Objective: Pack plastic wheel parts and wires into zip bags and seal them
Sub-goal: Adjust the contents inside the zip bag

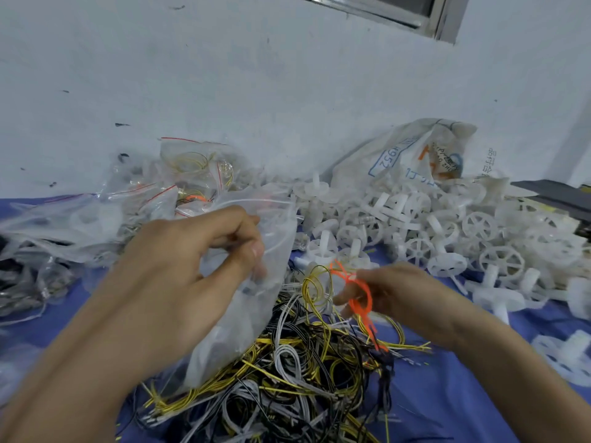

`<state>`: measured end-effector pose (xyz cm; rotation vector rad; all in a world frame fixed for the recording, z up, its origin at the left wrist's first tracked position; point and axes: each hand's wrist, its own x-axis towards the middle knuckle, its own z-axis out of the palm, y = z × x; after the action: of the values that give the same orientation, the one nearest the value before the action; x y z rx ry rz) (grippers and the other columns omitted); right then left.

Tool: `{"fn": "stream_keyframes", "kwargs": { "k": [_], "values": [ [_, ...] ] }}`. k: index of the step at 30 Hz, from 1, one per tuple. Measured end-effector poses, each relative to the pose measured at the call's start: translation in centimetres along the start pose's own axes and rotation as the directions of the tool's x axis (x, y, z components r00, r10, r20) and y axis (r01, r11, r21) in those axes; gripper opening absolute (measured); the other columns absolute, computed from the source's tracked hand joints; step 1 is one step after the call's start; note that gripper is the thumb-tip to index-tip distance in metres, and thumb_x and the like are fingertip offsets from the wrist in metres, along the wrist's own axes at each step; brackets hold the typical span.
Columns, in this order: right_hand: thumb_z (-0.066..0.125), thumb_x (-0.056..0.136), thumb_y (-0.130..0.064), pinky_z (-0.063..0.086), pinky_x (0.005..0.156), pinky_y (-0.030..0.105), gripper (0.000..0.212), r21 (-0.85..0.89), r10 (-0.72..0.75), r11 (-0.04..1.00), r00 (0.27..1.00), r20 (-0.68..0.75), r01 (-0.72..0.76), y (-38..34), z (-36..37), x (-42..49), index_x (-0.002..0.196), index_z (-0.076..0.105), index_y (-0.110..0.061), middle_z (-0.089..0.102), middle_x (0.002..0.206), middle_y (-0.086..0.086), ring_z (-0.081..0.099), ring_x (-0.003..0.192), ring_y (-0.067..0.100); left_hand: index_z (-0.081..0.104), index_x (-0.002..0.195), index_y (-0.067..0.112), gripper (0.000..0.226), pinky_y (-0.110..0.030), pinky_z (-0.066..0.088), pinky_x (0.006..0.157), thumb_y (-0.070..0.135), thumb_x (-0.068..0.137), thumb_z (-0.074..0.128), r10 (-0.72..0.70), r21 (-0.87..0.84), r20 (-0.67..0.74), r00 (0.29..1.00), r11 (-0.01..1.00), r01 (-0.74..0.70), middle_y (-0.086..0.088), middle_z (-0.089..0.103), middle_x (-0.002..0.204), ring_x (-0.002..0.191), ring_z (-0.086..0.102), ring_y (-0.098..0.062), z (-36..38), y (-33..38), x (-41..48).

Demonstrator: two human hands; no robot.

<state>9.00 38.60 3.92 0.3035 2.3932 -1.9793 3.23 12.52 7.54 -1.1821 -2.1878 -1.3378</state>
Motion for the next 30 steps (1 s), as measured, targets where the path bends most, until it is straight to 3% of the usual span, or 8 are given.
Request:
{"fn": "stream_keyframes", "kwargs": {
  "k": [4, 10, 13, 17, 21, 26, 29, 30],
  "values": [
    [0.035, 0.085, -0.003, 0.057, 0.065, 0.026, 0.04, 0.219, 0.017, 0.976, 1.0, 0.009, -0.018, -1.8, -0.2, 0.3, 0.07, 0.071, 0.005, 0.07, 0.088, 0.024, 0.069, 0.072, 0.028, 0.059, 0.081, 0.029, 0.029, -0.029, 0.041, 0.094, 0.052, 0.076, 0.042, 0.008, 0.025, 0.017, 1.0, 1.0, -0.009, 0.024, 0.07, 0.08, 0.109, 0.05, 0.019, 0.1, 0.4, 0.0],
    [0.064, 0.083, 0.003, 0.052, 0.056, 0.02, 0.014, -0.377, 0.029, 0.925, 0.997, -0.068, -0.053, -3.4, -0.6, 0.1, 0.084, 0.064, -0.01, 0.067, 0.074, 0.011, 0.061, 0.055, 0.013, 0.059, 0.083, 0.032, 0.023, -0.021, 0.042, 0.086, 0.051, 0.078, 0.046, -0.017, 0.045, 0.037, 0.999, 0.999, 0.015, 0.026, 0.069, 0.082, 0.101, 0.054, 0.019, 0.1, 0.8, 0.0],
    [0.066, 0.075, 0.003, 0.047, 0.058, 0.025, 0.029, -0.824, -0.12, 0.565, 0.983, -0.138, -0.046, -4.8, -1.1, -0.4, 0.087, 0.054, -0.02, 0.062, 0.073, 0.004, 0.057, 0.062, 0.016, 0.06, 0.086, 0.034, 0.032, -0.025, 0.048, 0.075, 0.058, 0.074, 0.041, -0.013, 0.064, 0.006, 1.0, 0.998, 0.013, 0.026, 0.067, 0.085, 0.083, 0.066, -0.008, -0.1, 1.0, -0.1],
    [0.059, 0.076, -0.003, 0.05, 0.077, 0.03, 0.029, -0.961, -0.262, 0.229, 0.94, -0.217, -0.158, -7.6, -1.4, -1.4, 0.095, 0.067, -0.024, 0.062, 0.09, 0.004, 0.062, 0.088, 0.026, 0.061, 0.088, 0.036, 0.036, -0.04, 0.051, 0.078, 0.062, 0.071, 0.043, -0.023, 0.082, 0.0, 1.0, 0.996, 0.023, 0.008, 0.07, 0.085, 0.082, 0.063, -0.042, -0.1, 0.9, -0.2],
    [0.065, 0.075, -0.011, 0.051, 0.075, 0.027, 0.019, -0.975, -0.378, 0.208, 0.913, -0.155, -0.079, -10.7, -1.6, -2.6, 0.083, 0.072, -0.027, 0.069, 0.09, 0.0, 0.063, 0.082, 0.016, 0.062, 0.081, 0.033, 0.015, 0.003, 0.034, 0.083, 0.044, 0.075, 0.055, -0.023, 0.029, -0.022, 0.999, 0.999, 0.024, 0.035, 0.06, 0.11, 0.115, 0.045, 0.019, 0.1, 0.5, -0.1],
    [0.067, 0.08, -0.011, 0.054, 0.076, 0.033, 0.019, -0.982, -0.156, 0.187, 0.985, -0.067, -0.037, -12.7, -1.8, -2.3, 0.079, 0.072, -0.03, 0.071, 0.077, -0.008, 0.064, 0.071, 0.005, 0.061, 0.084, 0.031, 0.019, 0.01, 0.023, 0.083, 0.049, 0.086, 0.059, 0.011, 0.009, -0.018, 1.0, 1.0, -0.011, 0.059, 0.045, 0.095, 0.114, 0.025, 0.035, 0.2, 0.5, -0.1],
    [0.06, 0.085, -0.009, 0.055, 0.077, 0.037, 0.021, -0.931, -0.704, 0.364, 0.655, -0.275, 0.001, -13.8, -2.8, -1.8, 0.087, 0.072, -0.026, 0.07, 0.074, 0.0, 0.067, 0.079, 0.024, 0.061, 0.082, 0.029, 0.028, 0.009, 0.022, 0.084, 0.052, 0.072, 0.048, 0.023, 0.003, -0.023, 0.999, 1.0, -0.023, 0.059, 0.045, 0.094, 0.114, 0.025, 0.035, 0.3, 0.6, 0.0],
    [0.063, 0.084, -0.01, 0.054, 0.076, 0.03, 0.02, -0.916, -0.745, 0.394, 0.61, -0.271, 0.074, -14.3, -2.5, -1.9, 0.085, 0.072, -0.027, 0.07, 0.07, -0.004, 0.068, 0.077, 0.019, 0.061, 0.082, 0.029, 0.028, 0.009, 0.023, 0.085, 0.051, 0.07, 0.047, 0.024, 0.003, -0.024, 0.999, 1.0, -0.023, 0.059, 0.046, 0.095, 0.115, 0.025, 0.034, 0.4, 0.6, 0.0]
  ]
}}
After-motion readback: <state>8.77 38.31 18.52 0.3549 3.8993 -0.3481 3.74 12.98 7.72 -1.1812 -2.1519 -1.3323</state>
